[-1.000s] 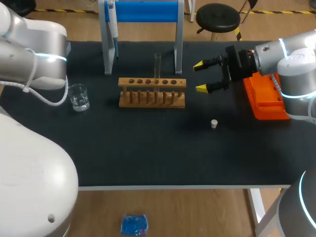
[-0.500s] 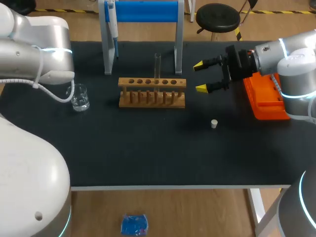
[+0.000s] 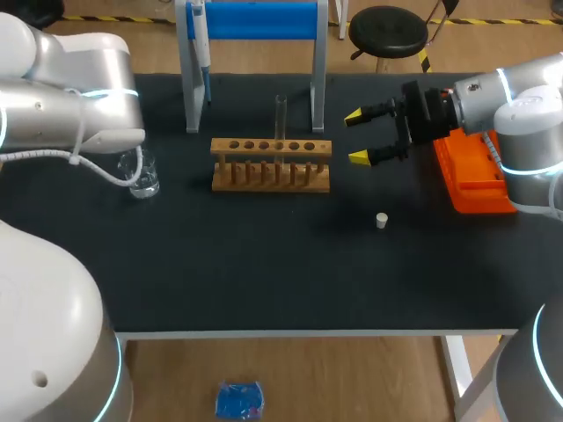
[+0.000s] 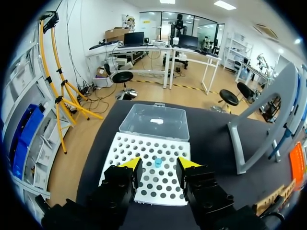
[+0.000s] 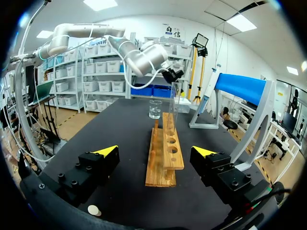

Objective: Invert the test tube, pick up the pipette, mount the tip to pipette, aspirate from beaker and dispense into the tube, eject the tip, return the pipette, and cap with the stopper.

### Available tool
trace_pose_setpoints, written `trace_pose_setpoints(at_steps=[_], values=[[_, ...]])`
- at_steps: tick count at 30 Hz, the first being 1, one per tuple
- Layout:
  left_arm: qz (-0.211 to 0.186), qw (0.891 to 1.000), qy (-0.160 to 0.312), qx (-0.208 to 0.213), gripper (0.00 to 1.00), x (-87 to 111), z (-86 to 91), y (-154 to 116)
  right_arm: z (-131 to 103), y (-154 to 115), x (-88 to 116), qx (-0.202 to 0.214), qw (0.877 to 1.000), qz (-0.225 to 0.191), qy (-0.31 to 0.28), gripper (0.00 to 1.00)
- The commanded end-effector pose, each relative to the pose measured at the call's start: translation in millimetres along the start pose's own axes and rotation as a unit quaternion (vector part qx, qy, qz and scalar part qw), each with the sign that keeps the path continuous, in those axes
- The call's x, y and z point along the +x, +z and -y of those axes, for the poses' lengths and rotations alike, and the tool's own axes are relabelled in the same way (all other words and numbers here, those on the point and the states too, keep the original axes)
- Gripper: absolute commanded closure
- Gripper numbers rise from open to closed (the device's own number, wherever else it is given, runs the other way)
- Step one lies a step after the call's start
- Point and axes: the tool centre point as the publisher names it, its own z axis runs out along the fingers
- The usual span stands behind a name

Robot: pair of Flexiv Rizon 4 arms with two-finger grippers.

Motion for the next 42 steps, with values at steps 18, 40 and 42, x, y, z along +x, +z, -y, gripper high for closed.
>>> trace_pose_setpoints(at_steps=[18,40,42], values=[[-0.007,1.0,-0.001,0.021,0.61,1.9,-9.5,8.5,0.5,-0.6,-0.2,0.0,1.0,-0.001,0.0,0.0],[-0.012,1.0,0.011,0.013,0.64,8.0,-5.8,13.7,0.5,-0.6,-0.2,0.0,1.0,-0.001,0.0,0.0],[-0.012,1.0,0.01,0.013,0.64,7.9,-5.9,14.1,0.5,-0.6,-0.2,0.0,1.0,-0.001,0.0,0.0]])
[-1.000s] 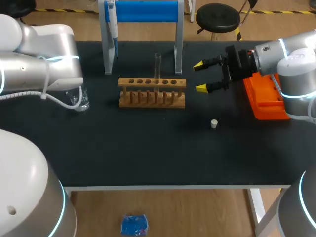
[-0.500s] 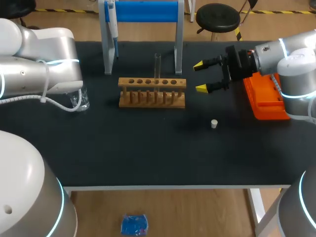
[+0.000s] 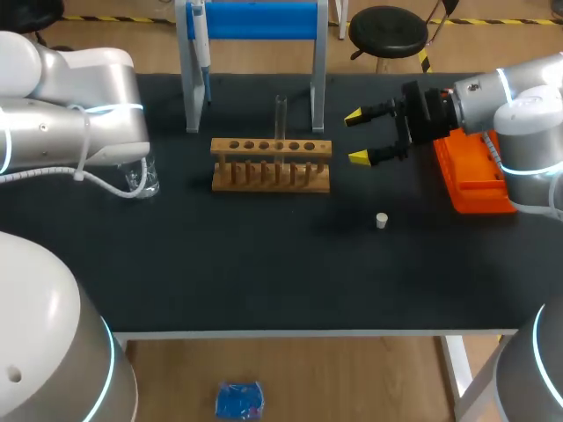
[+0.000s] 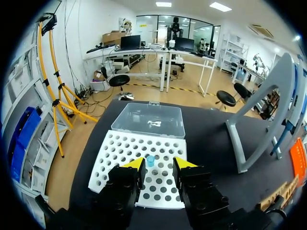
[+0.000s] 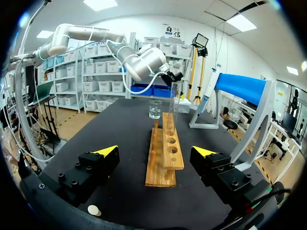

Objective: Invert the test tube, pick up the pipette, mount the tip to pipette, aspirate from beaker and dispense into the tube, eject the tip, return the pipette, and cap with the stopper.

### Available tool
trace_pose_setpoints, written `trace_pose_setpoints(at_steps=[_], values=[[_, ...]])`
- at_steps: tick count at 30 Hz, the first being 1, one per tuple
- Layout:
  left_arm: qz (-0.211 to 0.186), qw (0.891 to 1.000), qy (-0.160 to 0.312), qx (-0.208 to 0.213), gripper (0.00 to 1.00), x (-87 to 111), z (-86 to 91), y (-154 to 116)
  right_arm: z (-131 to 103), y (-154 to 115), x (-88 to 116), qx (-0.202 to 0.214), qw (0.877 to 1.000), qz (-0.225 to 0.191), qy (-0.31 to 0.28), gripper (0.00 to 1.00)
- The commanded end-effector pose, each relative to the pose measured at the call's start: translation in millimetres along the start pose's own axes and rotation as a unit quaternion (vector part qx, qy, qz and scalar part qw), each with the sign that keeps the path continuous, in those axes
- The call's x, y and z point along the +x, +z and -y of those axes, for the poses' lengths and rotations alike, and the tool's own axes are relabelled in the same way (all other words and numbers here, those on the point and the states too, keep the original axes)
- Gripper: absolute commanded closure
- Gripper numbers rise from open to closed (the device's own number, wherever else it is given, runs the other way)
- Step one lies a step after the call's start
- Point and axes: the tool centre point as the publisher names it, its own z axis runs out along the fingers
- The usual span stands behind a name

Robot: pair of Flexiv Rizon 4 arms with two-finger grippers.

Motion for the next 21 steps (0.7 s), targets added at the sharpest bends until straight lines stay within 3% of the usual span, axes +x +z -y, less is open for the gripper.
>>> trace_pose_setpoints(at_steps=[1,21], values=[[-0.001,1.0,0.001,-0.004,0.64,-0.6,1.8,2.9,0.5,-0.5,-0.2,0.0,1.0,-0.001,0.0,0.0],[-0.002,1.0,-0.004,-0.008,0.65,-1.7,-1.2,8.1,0.5,-0.5,-0.2,0.0,1.0,-0.001,0.0,0.0]])
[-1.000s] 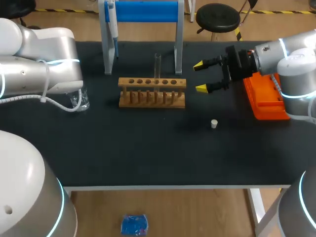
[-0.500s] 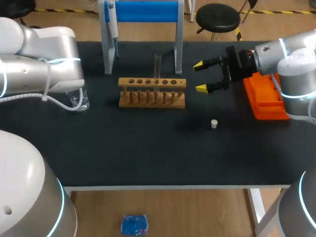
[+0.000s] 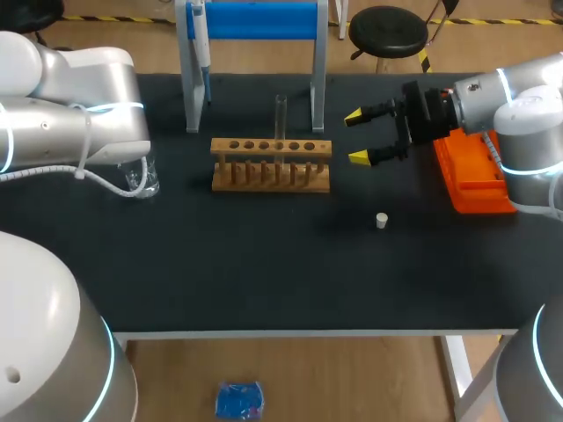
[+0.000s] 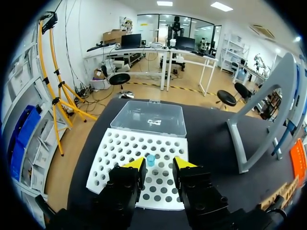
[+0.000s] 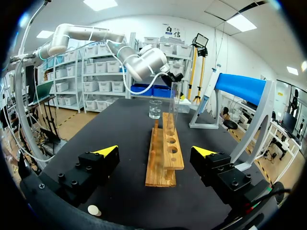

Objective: Invert the test tube, pick up the pipette, mount the tip to pipette, aspirate from beaker and dispense into the tube, eject the tip, return the pipette, and cap with the stopper.

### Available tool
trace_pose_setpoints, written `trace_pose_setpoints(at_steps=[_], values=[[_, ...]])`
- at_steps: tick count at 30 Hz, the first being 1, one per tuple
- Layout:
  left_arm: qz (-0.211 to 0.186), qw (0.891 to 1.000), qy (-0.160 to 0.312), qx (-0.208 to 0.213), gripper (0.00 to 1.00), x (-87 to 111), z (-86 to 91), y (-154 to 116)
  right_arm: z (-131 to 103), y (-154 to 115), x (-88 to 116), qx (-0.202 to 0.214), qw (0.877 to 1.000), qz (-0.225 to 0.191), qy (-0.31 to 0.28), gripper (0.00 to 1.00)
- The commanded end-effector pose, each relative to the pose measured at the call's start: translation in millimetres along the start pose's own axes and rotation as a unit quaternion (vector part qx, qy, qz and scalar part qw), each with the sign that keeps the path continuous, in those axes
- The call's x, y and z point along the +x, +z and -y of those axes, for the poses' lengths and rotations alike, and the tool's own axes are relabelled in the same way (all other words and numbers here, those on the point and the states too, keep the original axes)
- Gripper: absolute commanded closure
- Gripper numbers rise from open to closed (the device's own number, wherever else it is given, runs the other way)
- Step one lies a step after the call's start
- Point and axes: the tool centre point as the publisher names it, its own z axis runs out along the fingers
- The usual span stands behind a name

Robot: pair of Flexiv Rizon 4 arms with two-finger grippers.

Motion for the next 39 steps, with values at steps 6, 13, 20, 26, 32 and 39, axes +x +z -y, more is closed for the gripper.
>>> trace_pose_setpoints(at_steps=[6,13,20,26,32,39], values=[[0.0,1.0,0.001,-0.003,0.67,-0.8,1.4,4.1,0.5,-0.5,-0.2,0.0,1.0,-0.001,0.0,0.0],[0.003,1.0,0.003,-0.005,0.68,-1.9,2.0,4.5,0.5,-0.5,-0.2,0.0,1.0,-0.001,0.0,0.0],[0.004,1.0,0.003,-0.007,0.7,-3.5,1.0,5.0,0.5,-0.5,-0.2,0.0,1.0,-0.001,0.0,0.0],[0.005,1.0,0.003,-0.008,0.72,-4.5,0.2,6.0,0.5,-0.5,-0.2,0.0,1.0,-0.001,0.0,0.0],[0.008,1.0,0.007,-0.009,0.72,-5.2,0.5,7.1,0.5,-0.5,-0.2,0.0,1.0,-0.001,0.0,0.0],[0.011,1.0,0.011,-0.01,0.74,-6.0,1.4,8.1,0.5,-0.5,-0.2,0.0,1.0,-0.001,0.0,0.0]])
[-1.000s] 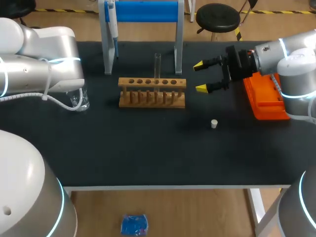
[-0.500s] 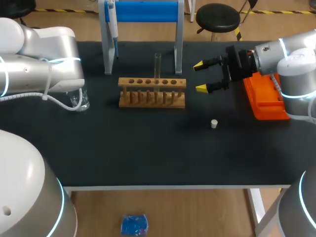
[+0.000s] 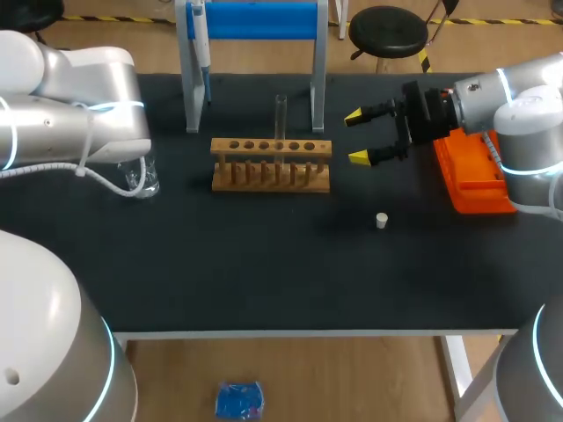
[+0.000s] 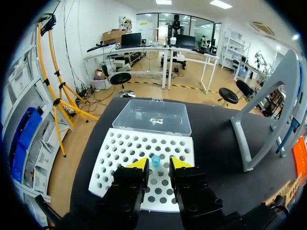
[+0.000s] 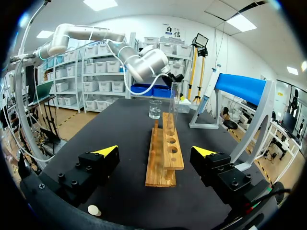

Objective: Invert the test tube, pick up the pipette, mount the tip to pipette, aspirate from beaker and dispense into the tube, eject the tip, return the pipette, and cap with the stopper.

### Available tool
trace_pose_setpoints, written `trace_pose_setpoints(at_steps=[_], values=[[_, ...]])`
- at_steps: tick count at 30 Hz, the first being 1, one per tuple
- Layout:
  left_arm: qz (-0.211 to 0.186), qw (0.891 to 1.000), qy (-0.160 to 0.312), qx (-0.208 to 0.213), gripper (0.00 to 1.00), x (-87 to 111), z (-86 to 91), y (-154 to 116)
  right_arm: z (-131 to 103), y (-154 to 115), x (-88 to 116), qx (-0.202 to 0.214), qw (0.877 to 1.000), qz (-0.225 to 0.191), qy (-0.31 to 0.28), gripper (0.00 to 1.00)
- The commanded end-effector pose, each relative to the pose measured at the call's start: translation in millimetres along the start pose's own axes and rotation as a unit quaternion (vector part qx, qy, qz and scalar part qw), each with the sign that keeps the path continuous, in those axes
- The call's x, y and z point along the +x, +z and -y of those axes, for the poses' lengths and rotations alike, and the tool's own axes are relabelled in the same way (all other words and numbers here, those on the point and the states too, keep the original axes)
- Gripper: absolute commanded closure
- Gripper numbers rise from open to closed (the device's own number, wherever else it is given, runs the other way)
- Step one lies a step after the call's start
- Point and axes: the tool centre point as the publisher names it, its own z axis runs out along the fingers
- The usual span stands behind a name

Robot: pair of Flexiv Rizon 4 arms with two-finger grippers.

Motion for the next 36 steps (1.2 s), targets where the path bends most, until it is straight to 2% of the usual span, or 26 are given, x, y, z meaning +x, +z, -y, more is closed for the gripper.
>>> trace_pose_setpoints(at_steps=[1,10,18,25,36], values=[[0.0,1.0,0.001,-0.003,0.75,-0.4,3.2,3.0,0.5,-0.6,-0.2,0.0,1.0,-0.001,0.0,0.0],[0.001,1.0,0.005,-0.003,0.77,-1.0,5.6,3.8,0.5,-0.6,-0.2,0.0,1.0,-0.001,0.0,0.0],[0.004,1.0,0.01,-0.008,0.84,-0.6,5.4,6.9,0.5,-0.6,-0.2,0.0,1.0,-0.001,0.0,0.0],[0.004,1.0,0.012,-0.013,1.0,0.2,3.7,9.9,0.5,-0.6,-0.2,0.0,1.0,-0.001,0.0,0.0],[0.006,1.0,0.01,-0.013,1.0,-2.0,2.8,8.7,0.5,-0.6,-0.2,0.0,1.0,-0.001,0.0,0.0]])
